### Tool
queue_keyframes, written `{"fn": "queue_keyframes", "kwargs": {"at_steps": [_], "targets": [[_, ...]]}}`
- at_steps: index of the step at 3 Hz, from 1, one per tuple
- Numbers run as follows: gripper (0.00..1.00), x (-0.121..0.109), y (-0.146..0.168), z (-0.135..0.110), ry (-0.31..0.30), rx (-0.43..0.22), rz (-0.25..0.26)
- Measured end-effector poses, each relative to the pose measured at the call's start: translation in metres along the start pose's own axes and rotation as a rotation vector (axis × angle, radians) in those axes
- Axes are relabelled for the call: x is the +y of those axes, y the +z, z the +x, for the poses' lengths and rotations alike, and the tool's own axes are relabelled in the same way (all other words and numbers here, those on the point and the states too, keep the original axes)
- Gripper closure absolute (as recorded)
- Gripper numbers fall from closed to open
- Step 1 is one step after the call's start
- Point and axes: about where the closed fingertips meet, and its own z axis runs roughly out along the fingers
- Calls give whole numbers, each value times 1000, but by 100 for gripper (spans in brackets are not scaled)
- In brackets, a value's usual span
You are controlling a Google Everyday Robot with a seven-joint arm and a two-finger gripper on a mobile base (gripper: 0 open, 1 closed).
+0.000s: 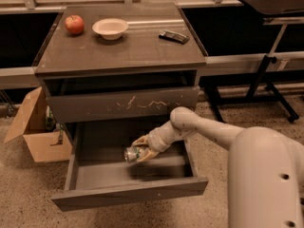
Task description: Pick 7up can from middle drawer and place on counter
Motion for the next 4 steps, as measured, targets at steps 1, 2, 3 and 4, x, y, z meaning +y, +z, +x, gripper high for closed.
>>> {"fn": "queue_keyframes", "kwargs": {"at_steps": [1,2,3,4], "targets": [[100,-2,-75,-33,-110,-63,138],[100,-2,-74,-33,-110,-63,137],[100,-10,-97,-53,-124,-80,143],[100,-19,-142,-93,-166,-93,144]]}}
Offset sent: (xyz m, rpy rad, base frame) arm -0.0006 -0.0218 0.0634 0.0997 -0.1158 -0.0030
